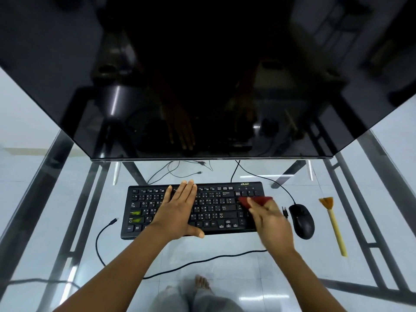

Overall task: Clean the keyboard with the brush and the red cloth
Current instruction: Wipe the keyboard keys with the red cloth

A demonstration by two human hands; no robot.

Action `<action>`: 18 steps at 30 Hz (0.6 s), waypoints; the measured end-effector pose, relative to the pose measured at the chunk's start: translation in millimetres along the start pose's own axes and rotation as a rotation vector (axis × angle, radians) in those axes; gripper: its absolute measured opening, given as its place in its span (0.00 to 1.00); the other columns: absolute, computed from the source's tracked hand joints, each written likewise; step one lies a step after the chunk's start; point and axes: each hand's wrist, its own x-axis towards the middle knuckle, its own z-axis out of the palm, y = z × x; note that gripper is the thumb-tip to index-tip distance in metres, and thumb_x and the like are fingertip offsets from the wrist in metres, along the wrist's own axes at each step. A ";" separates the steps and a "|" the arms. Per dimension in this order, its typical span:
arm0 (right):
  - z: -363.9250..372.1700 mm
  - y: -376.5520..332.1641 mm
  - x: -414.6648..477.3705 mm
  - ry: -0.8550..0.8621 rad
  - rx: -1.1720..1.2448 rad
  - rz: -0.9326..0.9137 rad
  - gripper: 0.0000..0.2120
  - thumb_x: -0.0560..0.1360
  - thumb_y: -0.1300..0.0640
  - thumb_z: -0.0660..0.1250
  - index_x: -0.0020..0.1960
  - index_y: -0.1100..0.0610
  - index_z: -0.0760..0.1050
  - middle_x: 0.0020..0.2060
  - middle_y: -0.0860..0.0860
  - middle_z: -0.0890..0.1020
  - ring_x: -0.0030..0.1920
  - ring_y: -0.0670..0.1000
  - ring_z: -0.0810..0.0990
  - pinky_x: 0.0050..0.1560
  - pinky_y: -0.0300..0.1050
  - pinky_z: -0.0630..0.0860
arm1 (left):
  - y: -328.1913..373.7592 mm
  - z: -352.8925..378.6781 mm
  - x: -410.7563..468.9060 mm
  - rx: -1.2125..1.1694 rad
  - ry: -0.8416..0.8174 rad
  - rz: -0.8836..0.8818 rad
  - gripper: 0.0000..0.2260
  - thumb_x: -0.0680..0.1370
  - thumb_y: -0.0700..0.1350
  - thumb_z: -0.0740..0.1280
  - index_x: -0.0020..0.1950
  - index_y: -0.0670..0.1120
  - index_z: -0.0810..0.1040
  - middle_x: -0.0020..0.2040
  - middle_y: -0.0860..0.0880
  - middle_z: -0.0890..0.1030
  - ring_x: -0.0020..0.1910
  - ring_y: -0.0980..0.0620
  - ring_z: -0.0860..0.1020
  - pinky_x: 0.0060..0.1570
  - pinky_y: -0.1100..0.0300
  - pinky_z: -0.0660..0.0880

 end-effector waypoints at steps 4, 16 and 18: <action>25.3 -28.4 -25.6 -0.229 0.028 -0.311 0.16 0.78 0.44 0.58 0.66 0.37 0.71 0.45 0.47 0.75 0.36 0.47 0.76 0.37 0.42 0.78 | -5.7 5.2 -6.9 0.003 -0.008 -0.015 0.60 0.64 0.75 0.64 0.77 0.44 0.34 0.78 0.47 0.34 0.75 0.49 0.33 0.74 0.44 0.37; 6.6 10.3 -24.2 -0.128 -0.020 -0.204 0.12 0.75 0.45 0.66 0.58 0.44 0.80 0.37 0.46 0.76 0.29 0.45 0.76 0.32 0.35 0.76 | -5.5 9.0 -10.0 -0.026 0.004 -0.010 0.60 0.63 0.75 0.65 0.77 0.44 0.35 0.78 0.49 0.34 0.75 0.50 0.32 0.74 0.45 0.37; -4.1 24.1 -9.2 0.058 -0.020 0.059 0.12 0.75 0.53 0.70 0.57 0.51 0.82 0.45 0.54 0.82 0.37 0.53 0.82 0.39 0.40 0.79 | -1.5 7.3 -8.2 -0.017 0.003 -0.002 0.60 0.64 0.75 0.65 0.77 0.44 0.35 0.78 0.49 0.34 0.75 0.50 0.32 0.75 0.44 0.37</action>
